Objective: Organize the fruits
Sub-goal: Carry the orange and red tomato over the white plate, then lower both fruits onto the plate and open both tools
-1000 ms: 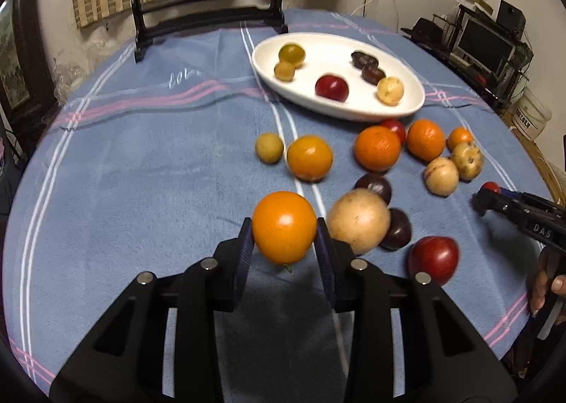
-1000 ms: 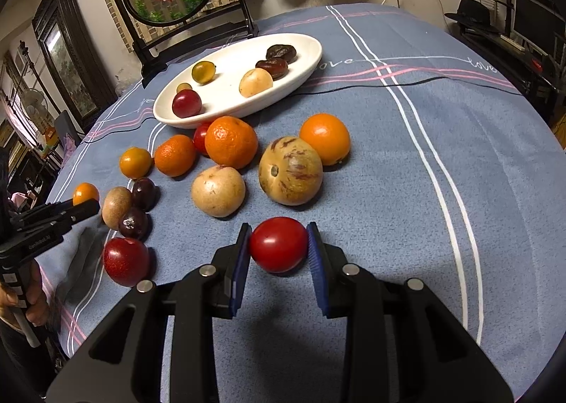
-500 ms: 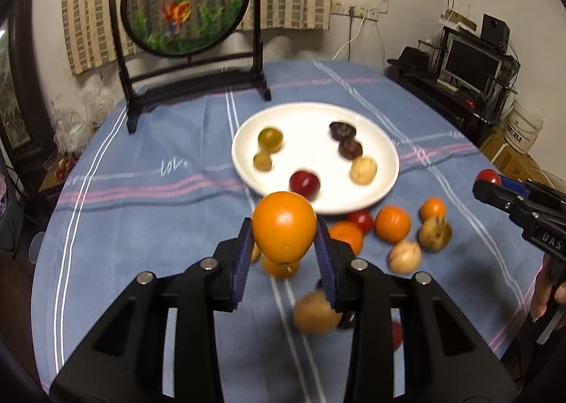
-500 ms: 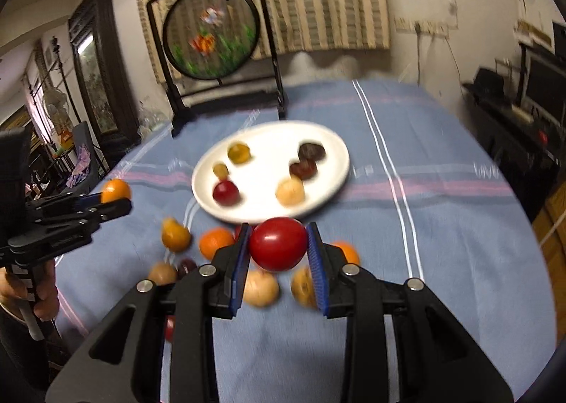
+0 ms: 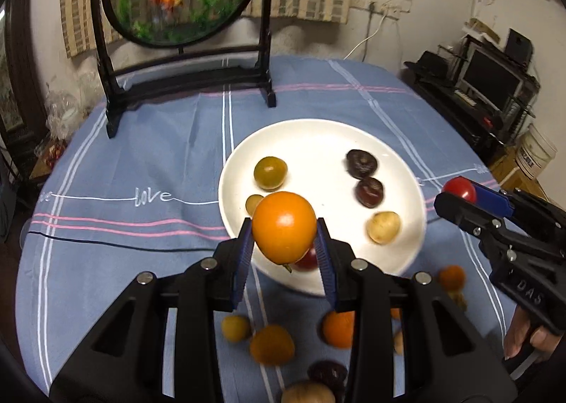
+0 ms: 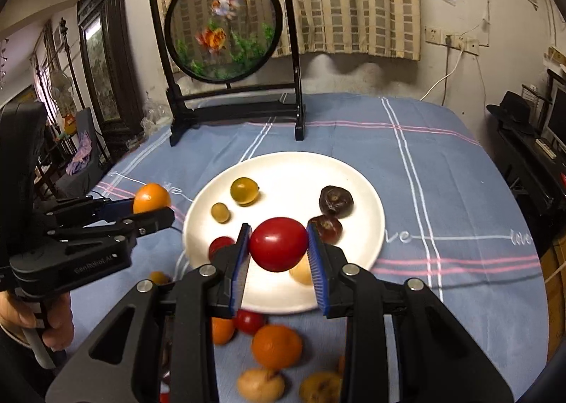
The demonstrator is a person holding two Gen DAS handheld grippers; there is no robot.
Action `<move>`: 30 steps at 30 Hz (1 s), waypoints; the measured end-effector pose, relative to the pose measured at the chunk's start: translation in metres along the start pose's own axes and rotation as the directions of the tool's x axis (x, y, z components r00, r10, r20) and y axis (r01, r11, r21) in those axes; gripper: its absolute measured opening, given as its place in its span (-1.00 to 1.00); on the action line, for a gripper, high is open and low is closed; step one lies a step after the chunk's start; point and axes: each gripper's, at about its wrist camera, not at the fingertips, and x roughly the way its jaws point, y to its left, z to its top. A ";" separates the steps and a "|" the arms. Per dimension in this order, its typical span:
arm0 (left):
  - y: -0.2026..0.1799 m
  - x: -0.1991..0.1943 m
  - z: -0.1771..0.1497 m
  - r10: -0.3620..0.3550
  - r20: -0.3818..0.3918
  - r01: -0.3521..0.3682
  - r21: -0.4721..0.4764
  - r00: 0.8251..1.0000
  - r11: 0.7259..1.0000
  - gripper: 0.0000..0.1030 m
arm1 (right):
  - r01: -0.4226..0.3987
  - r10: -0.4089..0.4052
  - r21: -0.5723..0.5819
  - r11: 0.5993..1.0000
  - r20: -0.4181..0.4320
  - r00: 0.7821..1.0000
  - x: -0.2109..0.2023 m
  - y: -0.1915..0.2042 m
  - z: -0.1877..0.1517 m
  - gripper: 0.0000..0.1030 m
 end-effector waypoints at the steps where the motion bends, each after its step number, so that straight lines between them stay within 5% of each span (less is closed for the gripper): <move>1: 0.002 0.012 0.004 0.003 -0.017 -0.003 -0.010 1.000 1.000 -0.32 | -0.001 0.001 -0.002 1.000 -0.013 1.000 0.009 -0.001 0.003 -0.38; 11: 0.005 0.081 0.021 0.001 -0.110 -0.005 -0.033 0.994 0.999 -0.32 | -0.014 0.022 0.045 0.999 -0.179 0.984 0.094 -0.009 0.010 -0.38; 22: 0.009 0.104 0.026 0.052 -0.120 -0.055 -0.022 0.991 0.998 -0.31 | 0.001 0.008 0.030 1.000 -0.279 0.960 0.130 -0.005 0.003 -0.37; 26: 0.005 0.102 0.025 0.060 -0.115 -0.062 -0.020 0.992 0.998 0.10 | -0.002 0.019 0.056 0.998 -0.303 0.953 0.130 -0.009 0.005 -0.31; 30: 0.001 0.090 0.027 0.069 -0.088 -0.070 -0.005 0.994 0.998 0.18 | -0.006 0.027 0.069 0.998 -0.308 0.951 0.125 -0.011 0.004 -0.31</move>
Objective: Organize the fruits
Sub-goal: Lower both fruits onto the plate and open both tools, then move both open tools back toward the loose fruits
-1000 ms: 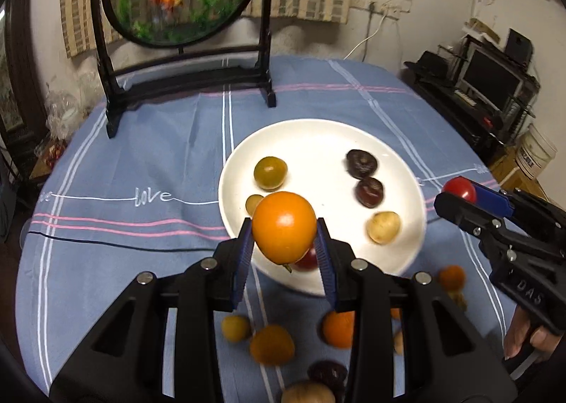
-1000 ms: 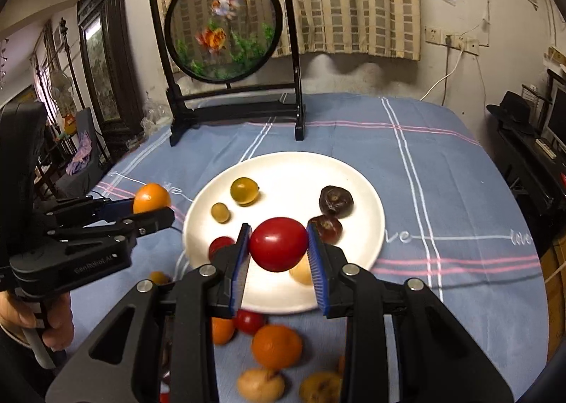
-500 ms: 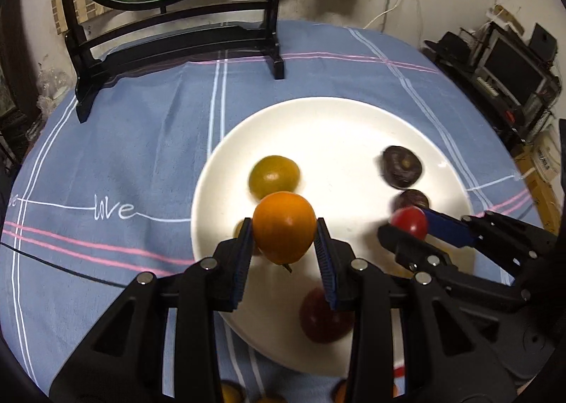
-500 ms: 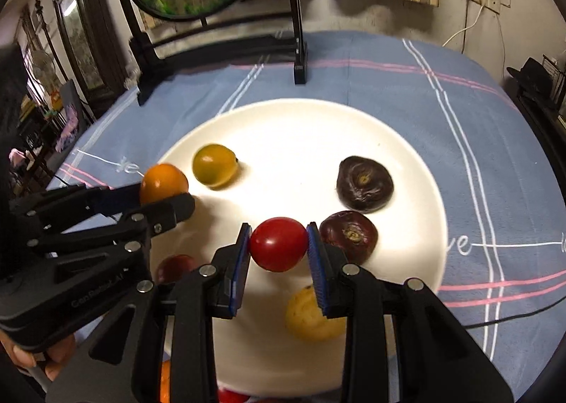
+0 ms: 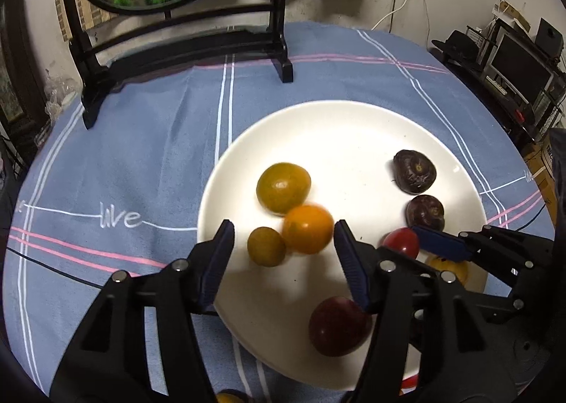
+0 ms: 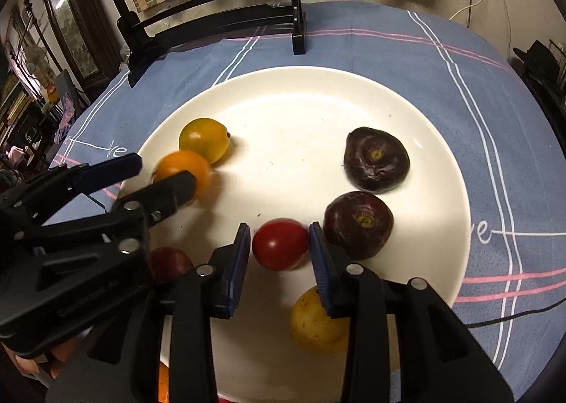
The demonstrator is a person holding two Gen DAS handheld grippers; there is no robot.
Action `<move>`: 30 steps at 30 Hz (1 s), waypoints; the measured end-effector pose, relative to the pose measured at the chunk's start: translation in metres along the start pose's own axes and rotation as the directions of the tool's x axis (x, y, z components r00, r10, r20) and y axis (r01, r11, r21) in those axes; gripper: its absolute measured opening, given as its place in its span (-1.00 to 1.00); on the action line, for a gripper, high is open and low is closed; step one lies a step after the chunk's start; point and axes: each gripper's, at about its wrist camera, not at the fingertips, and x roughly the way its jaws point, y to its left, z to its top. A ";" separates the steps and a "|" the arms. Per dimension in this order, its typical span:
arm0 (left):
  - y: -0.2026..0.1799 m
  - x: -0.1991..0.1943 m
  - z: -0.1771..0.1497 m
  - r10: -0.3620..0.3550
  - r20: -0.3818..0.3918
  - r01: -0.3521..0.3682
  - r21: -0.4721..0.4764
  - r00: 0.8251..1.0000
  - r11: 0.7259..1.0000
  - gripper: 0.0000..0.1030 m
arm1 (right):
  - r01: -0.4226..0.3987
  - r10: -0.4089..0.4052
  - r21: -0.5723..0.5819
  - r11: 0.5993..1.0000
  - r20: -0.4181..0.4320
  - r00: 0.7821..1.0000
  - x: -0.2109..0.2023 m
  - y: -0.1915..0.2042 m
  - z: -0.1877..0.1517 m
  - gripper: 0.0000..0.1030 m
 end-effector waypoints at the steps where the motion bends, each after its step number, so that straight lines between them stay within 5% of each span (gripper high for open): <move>1: 0.000 -0.003 0.000 -0.001 0.005 0.001 0.000 1.000 1.000 0.23 | -0.001 0.001 0.005 1.000 0.001 1.000 -0.003 -0.001 -0.001 -0.31; 7: 0.006 -0.031 -0.001 -0.002 0.051 0.004 -0.023 0.999 1.000 0.51 | -0.006 0.003 0.055 0.998 0.052 0.999 -0.023 -0.009 -0.006 -0.31; 20: 0.022 -0.088 -0.039 0.003 0.087 0.000 -0.038 0.996 0.999 0.70 | -0.092 0.066 0.145 0.985 0.171 0.983 -0.096 -0.021 -0.063 -0.31; 24: 0.025 -0.104 -0.063 -0.016 0.099 0.021 -0.050 0.995 0.999 0.72 | -0.096 0.053 0.176 0.980 0.231 0.971 -0.119 -0.023 -0.097 0.21; 30: 0.027 -0.120 -0.107 -0.060 0.081 0.065 -0.060 0.995 0.996 0.74 | -0.086 0.031 0.203 0.975 0.261 0.965 -0.141 -0.030 -0.147 0.25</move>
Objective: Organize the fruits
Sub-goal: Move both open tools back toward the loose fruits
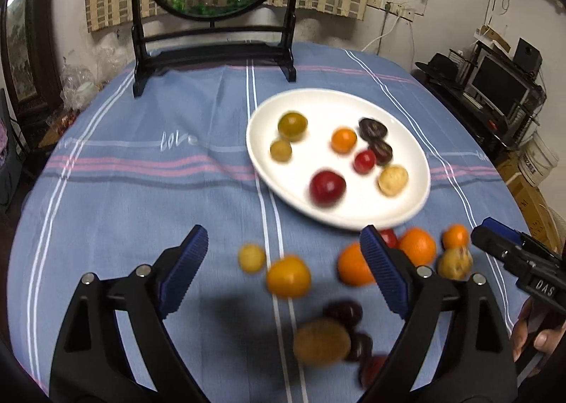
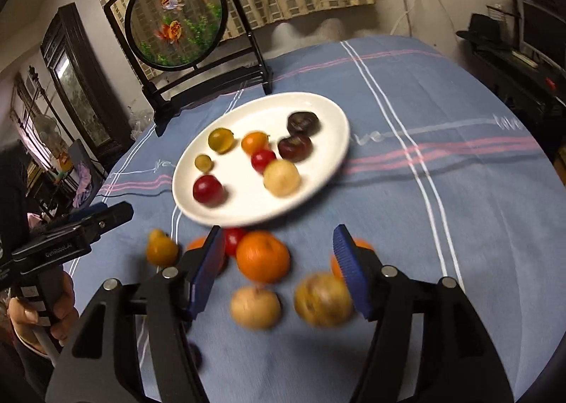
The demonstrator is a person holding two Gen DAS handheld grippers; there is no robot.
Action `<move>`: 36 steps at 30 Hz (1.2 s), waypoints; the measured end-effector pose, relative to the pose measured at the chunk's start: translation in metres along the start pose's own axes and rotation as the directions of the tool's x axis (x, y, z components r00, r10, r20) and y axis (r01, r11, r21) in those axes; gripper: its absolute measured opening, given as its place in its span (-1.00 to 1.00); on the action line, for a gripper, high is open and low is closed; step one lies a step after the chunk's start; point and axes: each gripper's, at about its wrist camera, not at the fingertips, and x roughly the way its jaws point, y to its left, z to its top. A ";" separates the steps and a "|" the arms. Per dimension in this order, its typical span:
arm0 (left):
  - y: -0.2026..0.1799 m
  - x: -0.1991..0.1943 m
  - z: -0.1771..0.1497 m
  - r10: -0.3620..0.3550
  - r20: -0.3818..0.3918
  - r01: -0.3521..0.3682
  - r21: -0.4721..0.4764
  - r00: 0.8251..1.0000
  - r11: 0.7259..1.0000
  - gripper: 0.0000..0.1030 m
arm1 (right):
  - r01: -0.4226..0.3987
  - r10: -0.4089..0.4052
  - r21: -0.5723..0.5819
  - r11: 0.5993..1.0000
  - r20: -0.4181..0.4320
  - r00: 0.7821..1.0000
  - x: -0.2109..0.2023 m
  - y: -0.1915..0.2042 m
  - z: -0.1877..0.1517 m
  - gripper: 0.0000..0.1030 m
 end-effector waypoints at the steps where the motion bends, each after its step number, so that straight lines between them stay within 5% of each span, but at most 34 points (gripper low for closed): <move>1: 0.001 -0.003 -0.007 0.000 0.000 0.000 -0.001 1.000 1.000 0.76 | 0.001 -0.001 0.011 1.000 0.002 1.000 -0.003 -0.004 -0.004 0.25; 15: -0.005 -0.022 -0.065 0.016 -0.021 -0.015 0.038 1.000 0.999 0.79 | 0.068 -0.069 -0.027 0.997 -0.022 0.997 -0.028 -0.017 -0.060 0.26; 36: 0.004 -0.008 -0.098 0.026 -0.089 -0.023 0.035 0.996 0.999 0.80 | -0.041 0.018 -0.170 0.985 -0.138 0.990 -0.006 0.028 -0.088 0.26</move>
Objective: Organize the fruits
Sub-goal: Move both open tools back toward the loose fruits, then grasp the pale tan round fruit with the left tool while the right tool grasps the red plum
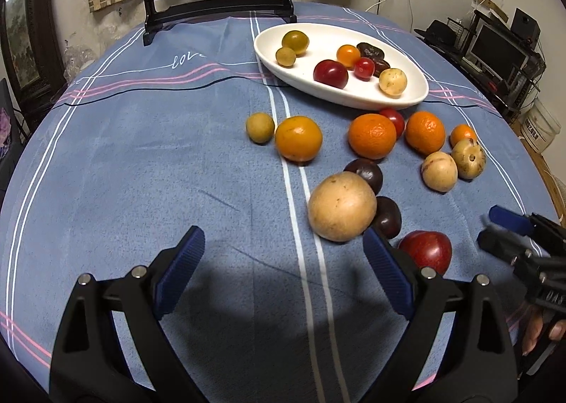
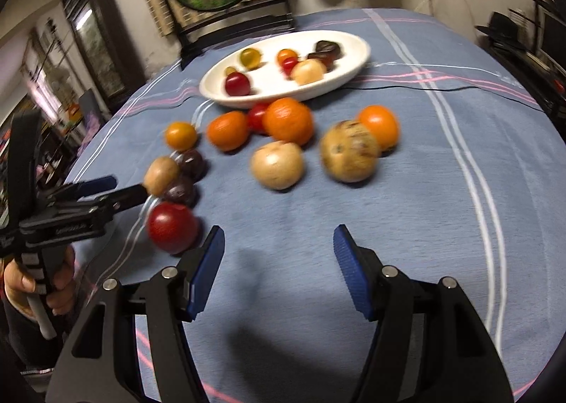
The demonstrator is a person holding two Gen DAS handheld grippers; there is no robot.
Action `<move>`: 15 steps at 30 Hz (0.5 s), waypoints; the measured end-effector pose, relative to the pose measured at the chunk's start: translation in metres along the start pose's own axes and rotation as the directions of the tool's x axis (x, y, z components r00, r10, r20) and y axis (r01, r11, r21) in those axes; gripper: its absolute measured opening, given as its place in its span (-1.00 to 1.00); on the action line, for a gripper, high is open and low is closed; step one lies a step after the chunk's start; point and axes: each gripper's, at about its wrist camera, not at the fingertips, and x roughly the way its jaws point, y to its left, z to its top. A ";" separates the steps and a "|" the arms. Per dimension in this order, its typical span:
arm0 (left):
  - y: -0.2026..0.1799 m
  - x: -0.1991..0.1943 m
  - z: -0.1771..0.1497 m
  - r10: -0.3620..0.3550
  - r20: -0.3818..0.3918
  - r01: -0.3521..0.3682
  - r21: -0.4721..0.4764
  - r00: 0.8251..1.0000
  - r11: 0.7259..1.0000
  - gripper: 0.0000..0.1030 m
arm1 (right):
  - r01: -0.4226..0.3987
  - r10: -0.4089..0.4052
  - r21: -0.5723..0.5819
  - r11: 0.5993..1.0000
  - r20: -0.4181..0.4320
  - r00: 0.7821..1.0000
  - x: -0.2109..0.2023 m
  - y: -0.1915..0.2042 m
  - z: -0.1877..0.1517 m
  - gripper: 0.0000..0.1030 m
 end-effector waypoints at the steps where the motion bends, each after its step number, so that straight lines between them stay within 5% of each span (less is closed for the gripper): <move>1: 0.000 0.000 -0.001 0.001 0.000 -0.001 0.000 1.000 1.000 0.80 | -0.004 0.004 -0.009 1.000 -0.006 1.000 0.002 0.003 0.000 0.26; 15: 0.018 -0.005 -0.004 0.000 0.007 0.001 -0.037 1.000 0.999 0.81 | -0.041 0.032 -0.132 0.990 -0.067 0.997 0.022 0.059 -0.001 0.26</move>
